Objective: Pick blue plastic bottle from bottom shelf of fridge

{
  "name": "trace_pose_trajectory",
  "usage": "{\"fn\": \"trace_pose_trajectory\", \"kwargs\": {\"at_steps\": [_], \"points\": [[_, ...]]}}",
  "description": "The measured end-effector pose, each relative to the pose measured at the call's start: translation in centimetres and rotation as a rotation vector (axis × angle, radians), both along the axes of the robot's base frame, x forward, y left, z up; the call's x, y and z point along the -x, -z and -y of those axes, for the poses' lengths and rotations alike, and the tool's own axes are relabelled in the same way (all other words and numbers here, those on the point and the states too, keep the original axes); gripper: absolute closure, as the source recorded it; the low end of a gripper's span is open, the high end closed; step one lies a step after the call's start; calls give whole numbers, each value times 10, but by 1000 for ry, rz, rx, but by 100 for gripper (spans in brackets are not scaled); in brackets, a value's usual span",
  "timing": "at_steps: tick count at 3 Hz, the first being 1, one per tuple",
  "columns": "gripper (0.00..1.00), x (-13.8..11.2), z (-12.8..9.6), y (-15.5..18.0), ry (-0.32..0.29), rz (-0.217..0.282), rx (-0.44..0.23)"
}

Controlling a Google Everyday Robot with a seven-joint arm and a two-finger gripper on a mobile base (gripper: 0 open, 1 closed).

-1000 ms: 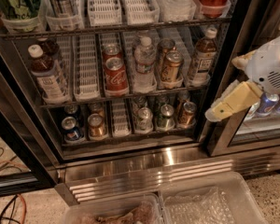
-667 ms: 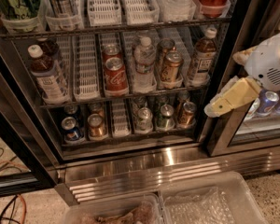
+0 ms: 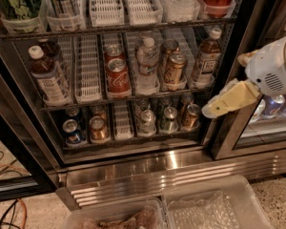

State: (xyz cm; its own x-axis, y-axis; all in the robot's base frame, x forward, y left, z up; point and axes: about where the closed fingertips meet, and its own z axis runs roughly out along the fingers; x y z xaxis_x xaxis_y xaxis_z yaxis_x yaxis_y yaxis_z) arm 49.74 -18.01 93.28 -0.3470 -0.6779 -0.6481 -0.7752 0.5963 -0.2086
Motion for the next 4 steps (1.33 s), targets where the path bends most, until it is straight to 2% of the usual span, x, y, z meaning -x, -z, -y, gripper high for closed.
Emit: {"fn": "trace_pose_trajectory", "kwargs": {"at_steps": [1,2,3,4], "points": [[0,-14,-10,23,124,13,-71],[0,-24,-20,45,209,26,-122],[0,-52,-38,80,286,2,-183],[0,-52,-38,80,286,2,-183]]}}
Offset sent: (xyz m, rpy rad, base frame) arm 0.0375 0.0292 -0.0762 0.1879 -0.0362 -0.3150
